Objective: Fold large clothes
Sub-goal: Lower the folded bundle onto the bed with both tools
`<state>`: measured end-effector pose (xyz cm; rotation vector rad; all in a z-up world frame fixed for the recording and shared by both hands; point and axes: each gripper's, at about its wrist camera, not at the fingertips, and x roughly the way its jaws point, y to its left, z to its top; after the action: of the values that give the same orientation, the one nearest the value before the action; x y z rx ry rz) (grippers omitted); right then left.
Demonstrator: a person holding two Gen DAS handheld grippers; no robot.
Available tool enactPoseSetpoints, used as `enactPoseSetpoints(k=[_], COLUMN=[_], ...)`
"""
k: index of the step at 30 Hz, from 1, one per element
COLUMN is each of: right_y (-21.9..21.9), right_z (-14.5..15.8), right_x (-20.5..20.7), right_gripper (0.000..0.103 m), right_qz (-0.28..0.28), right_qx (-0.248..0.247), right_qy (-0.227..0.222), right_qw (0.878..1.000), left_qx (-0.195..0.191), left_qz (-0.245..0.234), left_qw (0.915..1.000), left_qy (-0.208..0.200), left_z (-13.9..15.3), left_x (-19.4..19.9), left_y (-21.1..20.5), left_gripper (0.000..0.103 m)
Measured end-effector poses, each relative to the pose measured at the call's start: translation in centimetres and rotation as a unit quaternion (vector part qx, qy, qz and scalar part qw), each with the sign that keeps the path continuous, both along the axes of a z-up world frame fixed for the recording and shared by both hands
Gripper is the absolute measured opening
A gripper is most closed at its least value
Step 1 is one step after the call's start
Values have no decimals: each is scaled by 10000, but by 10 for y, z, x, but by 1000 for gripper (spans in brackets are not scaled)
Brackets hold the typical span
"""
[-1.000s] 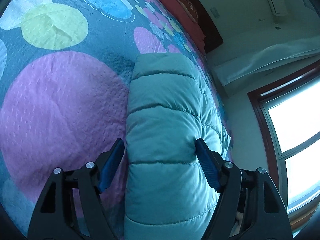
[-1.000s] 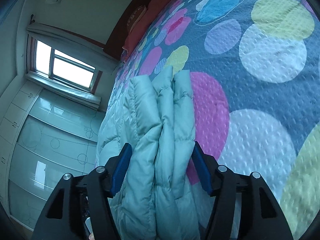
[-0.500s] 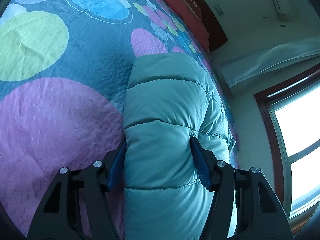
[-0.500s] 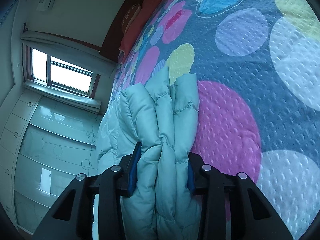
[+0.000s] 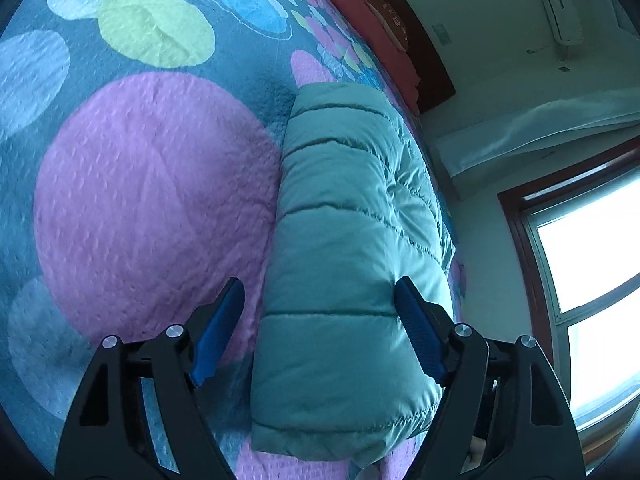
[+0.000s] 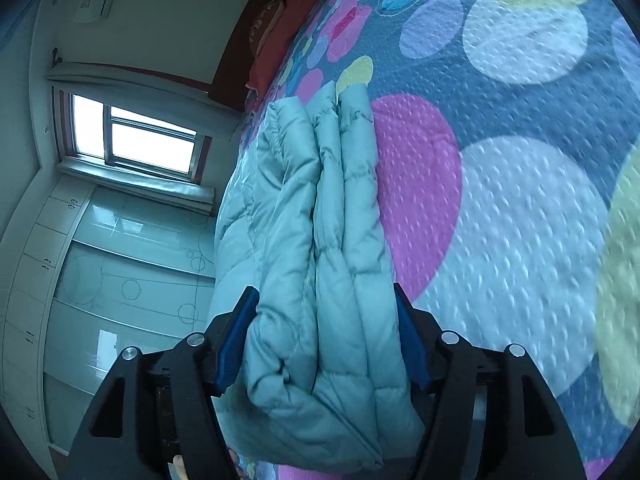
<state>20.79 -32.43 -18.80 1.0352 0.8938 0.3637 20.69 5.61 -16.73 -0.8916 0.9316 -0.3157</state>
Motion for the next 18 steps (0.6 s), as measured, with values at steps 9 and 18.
enactPoseSetpoints(k=[9, 18], right_y=[10, 9], right_z=[-9, -16], right_x=[-14, -13], right_gripper=[40, 36], right_qz=[39, 83], right_qx=[27, 68], right_qy=[73, 34], right_qw=[10000, 9999], left_qx=[103, 298], left_qz=[-107, -105], left_qw=[9999, 9995], left_qy=[-8, -100], left_z=[3, -1], left_x=[-6, -12], left_y=[-9, -9], left_gripper=[47, 45])
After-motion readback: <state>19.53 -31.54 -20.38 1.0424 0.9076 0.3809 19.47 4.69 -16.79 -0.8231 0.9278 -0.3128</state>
